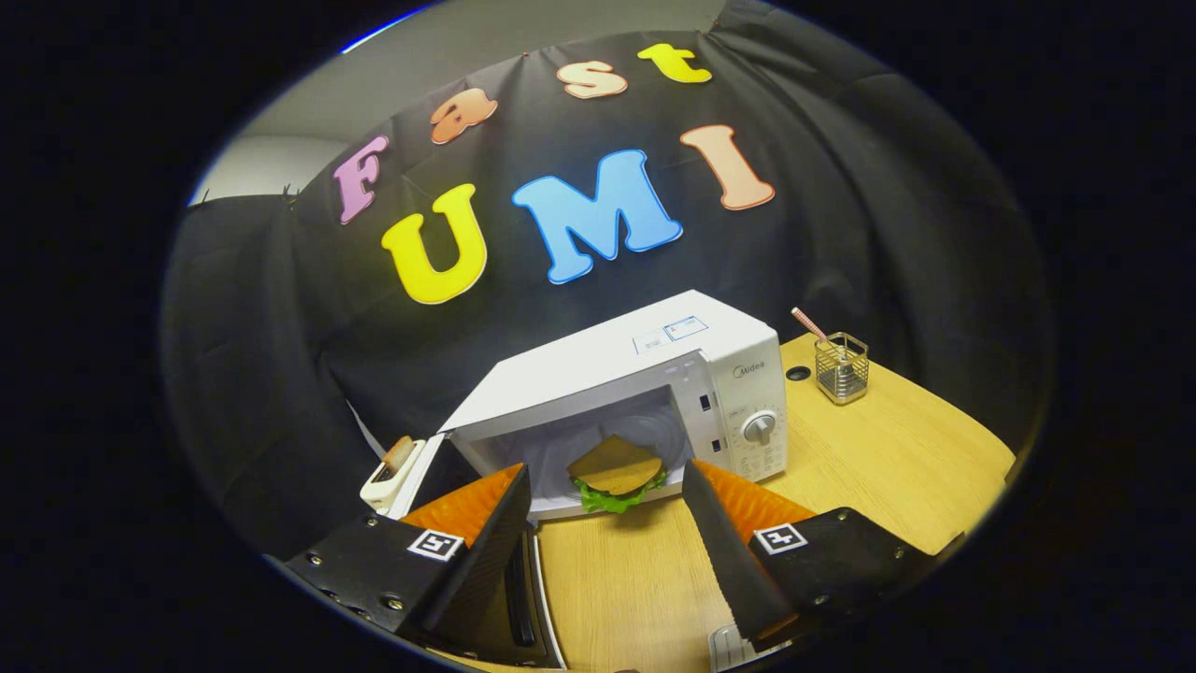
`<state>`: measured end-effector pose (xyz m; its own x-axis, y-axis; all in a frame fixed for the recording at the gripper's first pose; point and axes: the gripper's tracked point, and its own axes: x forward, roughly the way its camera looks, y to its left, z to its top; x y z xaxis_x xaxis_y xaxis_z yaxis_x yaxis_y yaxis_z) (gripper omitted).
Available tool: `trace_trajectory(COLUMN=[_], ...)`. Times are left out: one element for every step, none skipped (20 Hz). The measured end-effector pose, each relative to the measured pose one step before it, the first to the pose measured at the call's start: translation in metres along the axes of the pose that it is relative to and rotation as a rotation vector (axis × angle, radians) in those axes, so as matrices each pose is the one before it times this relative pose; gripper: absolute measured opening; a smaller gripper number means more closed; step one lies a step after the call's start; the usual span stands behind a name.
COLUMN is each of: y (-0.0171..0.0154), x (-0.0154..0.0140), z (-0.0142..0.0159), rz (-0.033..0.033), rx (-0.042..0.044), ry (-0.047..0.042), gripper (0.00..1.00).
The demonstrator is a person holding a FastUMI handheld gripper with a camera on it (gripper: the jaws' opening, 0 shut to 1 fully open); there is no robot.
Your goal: Open the microwave, put the food inside, and close the microwave door.
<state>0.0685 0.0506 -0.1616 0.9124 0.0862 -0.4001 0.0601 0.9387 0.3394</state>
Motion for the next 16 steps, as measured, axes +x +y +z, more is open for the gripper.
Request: trace_trajectory(y=[0.00454,0.00597,0.00758,0.00708,0.00547,0.00616,0.00760,0.00856,0.00804,0.01151,0.00941,0.00499,0.00570,0.00787,0.00890,-0.00119], x=[-0.00681,-0.00695,-0.00518,-0.00482,-0.00440,-0.00549,-0.00268,-0.00416,-0.00256,-0.00286,-0.00340,-0.00351,-0.00288,-0.00083,-0.00136,-0.00266], z=[-0.00034,-0.00106,-0.00212,-0.00301,-0.00190,-0.00176,-0.00158,-0.00115,-0.00054,0.00012,0.00098,0.00259,0.00299,-0.00088,0.00099,0.00411], rz=[0.01240,0.01514,0.02299,0.02170,0.01355,0.01793,0.01715,0.02148,0.02122,0.03242,0.02329,0.00613,0.00439,0.01578,0.01976,-0.03136], rx=[-0.02298,-0.02209,-0.01571,-0.01119,-0.01027,-0.00851,-0.00825,-0.00931,-0.01062,-0.00964,-0.01321,-0.02093,-0.02287,-0.01729,-0.01779,-0.01717], ry=[-0.00326,0.00007,0.00677,0.00821,0.00545,0.00034,0.00218,0.00062,0.00003,-0.00296,-0.00316,-0.00916,-0.00936,-0.00192,0.00137,-0.01697], gripper=[0.97,0.97,0.97,0.97,0.96,0.96,0.91,0.88,0.83,0.80,0.69,0.55,0.40,0.33,0.33,0.33])
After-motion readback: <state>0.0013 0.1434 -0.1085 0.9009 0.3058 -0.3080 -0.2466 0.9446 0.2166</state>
